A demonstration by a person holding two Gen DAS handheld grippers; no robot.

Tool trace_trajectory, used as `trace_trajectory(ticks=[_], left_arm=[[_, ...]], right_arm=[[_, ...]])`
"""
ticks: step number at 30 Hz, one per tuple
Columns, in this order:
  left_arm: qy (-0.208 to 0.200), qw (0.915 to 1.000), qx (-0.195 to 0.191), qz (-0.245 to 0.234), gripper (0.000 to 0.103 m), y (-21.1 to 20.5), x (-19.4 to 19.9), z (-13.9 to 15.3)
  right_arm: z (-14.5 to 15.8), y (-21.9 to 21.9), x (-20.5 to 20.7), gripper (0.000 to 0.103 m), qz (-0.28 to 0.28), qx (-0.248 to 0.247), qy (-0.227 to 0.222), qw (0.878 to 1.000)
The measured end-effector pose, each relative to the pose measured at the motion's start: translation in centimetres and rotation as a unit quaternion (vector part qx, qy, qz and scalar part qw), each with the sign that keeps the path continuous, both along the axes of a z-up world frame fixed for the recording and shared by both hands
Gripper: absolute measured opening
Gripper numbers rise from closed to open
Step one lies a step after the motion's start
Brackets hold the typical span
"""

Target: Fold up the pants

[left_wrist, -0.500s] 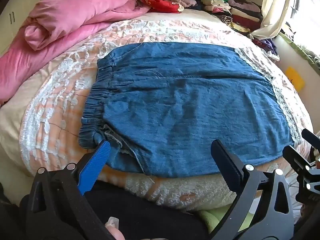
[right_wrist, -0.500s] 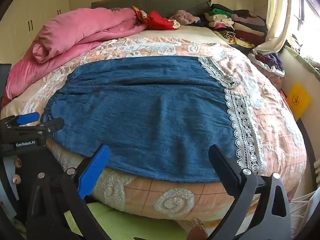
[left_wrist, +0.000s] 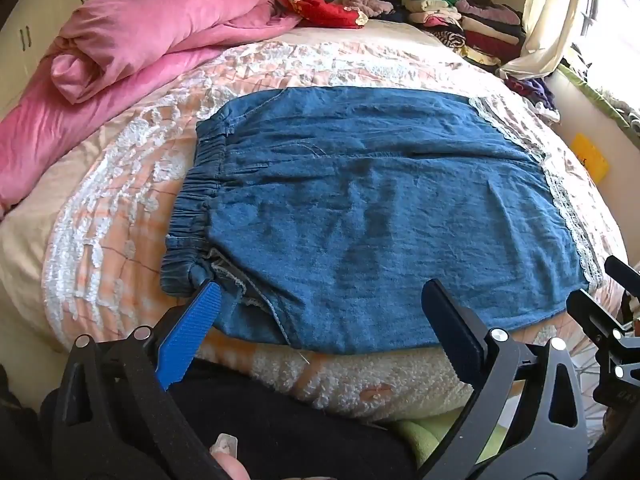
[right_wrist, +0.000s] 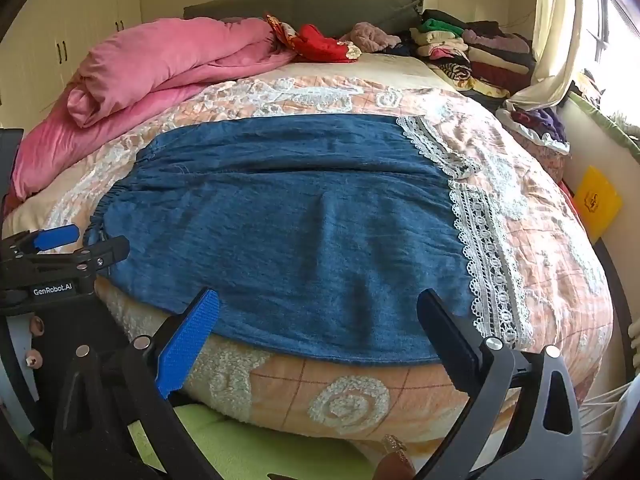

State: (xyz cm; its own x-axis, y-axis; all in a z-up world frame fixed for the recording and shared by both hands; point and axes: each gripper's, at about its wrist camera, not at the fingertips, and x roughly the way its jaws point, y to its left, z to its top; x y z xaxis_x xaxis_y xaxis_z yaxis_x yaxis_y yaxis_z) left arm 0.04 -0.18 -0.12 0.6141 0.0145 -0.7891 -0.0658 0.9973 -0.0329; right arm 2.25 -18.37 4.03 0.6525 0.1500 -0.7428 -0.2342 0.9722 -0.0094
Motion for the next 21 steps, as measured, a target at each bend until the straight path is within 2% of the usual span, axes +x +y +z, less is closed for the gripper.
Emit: trace_trajectory(ticks=[5, 21], left_arm=[[-0.002, 1.0000, 0.001, 0.000, 0.094, 0.44, -0.17, 0.79], [-0.005, 1.0000, 0.004, 0.000, 0.094, 0.22, -0.56, 0.82]], right_arm=[[0.12, -0.42, 0.02, 0.099, 0.000, 0.002, 0.002, 1.000], [0.01, -0.25, -0.06, 0.099, -0.001, 0.003, 0.003, 1.000]])
